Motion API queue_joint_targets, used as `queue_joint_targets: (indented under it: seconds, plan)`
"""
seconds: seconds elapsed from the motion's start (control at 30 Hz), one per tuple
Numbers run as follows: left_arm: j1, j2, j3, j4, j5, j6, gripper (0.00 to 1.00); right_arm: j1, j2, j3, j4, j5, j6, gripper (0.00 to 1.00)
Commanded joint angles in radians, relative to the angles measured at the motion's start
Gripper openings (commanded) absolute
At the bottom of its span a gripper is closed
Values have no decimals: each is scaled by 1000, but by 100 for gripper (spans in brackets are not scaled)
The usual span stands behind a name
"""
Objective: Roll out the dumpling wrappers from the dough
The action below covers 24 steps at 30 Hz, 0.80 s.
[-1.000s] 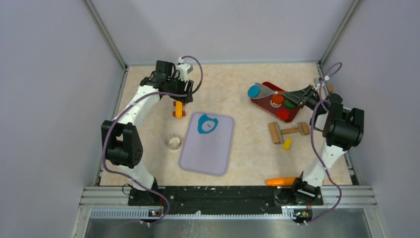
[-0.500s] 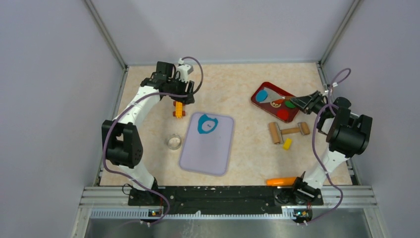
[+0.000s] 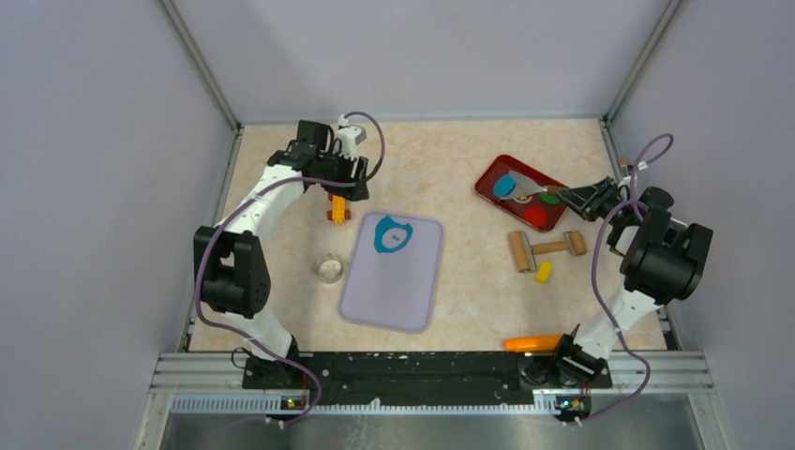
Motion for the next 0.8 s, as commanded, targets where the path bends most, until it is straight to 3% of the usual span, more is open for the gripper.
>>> queue_joint_targets:
  seconds: [0.0, 0.77]
  plan:
    - [-4, -24, -12, 34, 24, -12, 65, -23, -65, -7, -33, 3, -66, 0]
    - [-3, -23, -37, 48, 34, -26, 66, -60, -77, -16, -225, 30, -221, 0]
